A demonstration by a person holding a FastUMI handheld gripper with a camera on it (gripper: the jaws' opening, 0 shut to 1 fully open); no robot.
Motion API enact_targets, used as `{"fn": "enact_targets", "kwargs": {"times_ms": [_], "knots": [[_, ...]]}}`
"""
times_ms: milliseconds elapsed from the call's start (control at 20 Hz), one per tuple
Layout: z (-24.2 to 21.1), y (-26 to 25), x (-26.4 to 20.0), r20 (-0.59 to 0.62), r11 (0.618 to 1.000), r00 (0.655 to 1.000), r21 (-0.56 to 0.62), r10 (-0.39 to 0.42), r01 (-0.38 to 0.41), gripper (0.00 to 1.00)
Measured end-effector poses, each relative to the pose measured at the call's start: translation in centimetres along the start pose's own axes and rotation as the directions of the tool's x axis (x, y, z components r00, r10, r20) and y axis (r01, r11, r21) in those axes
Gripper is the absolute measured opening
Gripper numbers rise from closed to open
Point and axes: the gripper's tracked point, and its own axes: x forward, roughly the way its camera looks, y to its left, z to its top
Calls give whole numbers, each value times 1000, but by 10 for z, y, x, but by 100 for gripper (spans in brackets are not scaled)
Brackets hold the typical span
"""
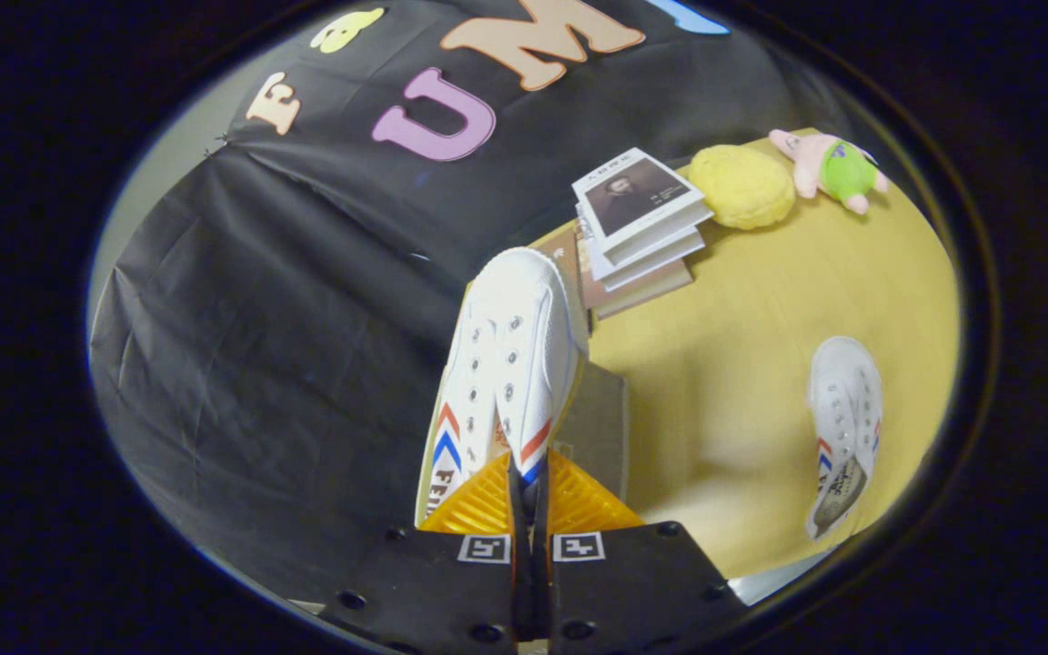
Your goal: Open the storage box then place both shoes into the box .Put the left shoe in first, then the right shoe, with the right side of both shoes facing outward in a uniform manner.
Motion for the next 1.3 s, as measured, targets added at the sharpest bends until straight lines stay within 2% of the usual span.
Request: {"fn": "enact_targets", "kwargs": {"times_ms": [200, 450, 750, 1300], "knots": [[-17, 29, 29, -44, 999, 999, -21, 26, -27, 3], [-45, 43, 64, -104, 999, 995, -48, 4, -10, 3], [-71, 36, 101, -152, 996, 986, -67, -68, 58, 3], [-115, 17, 161, -244, 980, 949, -70, -198, 187, 3]]}}
